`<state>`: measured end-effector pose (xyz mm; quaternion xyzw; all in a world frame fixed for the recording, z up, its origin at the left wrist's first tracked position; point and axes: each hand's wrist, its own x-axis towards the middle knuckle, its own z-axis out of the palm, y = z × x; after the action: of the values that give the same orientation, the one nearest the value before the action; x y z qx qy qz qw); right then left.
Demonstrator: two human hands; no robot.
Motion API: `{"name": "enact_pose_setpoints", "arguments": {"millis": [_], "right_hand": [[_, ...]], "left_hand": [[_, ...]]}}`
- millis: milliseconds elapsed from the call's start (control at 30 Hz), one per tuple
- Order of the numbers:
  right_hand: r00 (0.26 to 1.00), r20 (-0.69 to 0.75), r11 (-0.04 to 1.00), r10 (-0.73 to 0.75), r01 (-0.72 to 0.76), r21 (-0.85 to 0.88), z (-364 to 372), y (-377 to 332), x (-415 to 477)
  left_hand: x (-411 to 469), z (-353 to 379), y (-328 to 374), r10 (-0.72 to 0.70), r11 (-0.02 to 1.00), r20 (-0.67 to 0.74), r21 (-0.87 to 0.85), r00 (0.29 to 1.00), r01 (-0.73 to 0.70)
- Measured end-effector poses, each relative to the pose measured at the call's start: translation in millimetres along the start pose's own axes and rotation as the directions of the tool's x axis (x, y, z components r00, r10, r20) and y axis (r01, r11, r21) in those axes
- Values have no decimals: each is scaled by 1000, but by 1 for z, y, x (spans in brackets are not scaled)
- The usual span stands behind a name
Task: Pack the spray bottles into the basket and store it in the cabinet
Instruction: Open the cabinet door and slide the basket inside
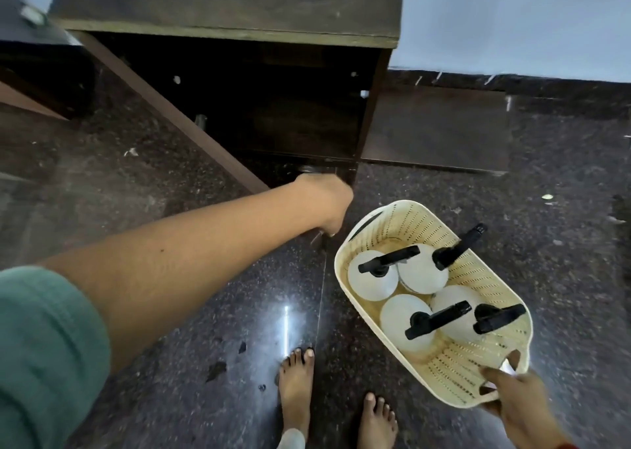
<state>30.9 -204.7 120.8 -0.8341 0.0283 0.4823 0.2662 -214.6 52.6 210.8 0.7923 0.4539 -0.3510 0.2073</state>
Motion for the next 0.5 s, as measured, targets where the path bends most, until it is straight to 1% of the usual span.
{"name": "enact_pose_setpoints", "arguments": {"millis": [67, 133, 233, 367, 500], "right_hand": [[1000, 19, 1000, -25, 25, -10, 4, -3, -3], [999, 31, 999, -28, 28, -14, 9, -8, -5], [997, 73, 997, -37, 42, -70, 24, -17, -8], [990, 125, 989, -72, 87, -121, 51, -25, -13], [973, 205, 981, -101, 133, -145, 85, -27, -19]], "left_hand": [[-13, 14, -12, 6, 996, 145, -87, 989, 7], [-25, 26, -19, 21, 993, 235, -119, 972, 8], [-46, 47, -29, 25, 994, 227, -110, 974, 0], [-70, 76, -44, -14, 990, 204, -135, 979, 42], [-93, 103, -73, -141, 970, 150, -177, 979, 167]]}}
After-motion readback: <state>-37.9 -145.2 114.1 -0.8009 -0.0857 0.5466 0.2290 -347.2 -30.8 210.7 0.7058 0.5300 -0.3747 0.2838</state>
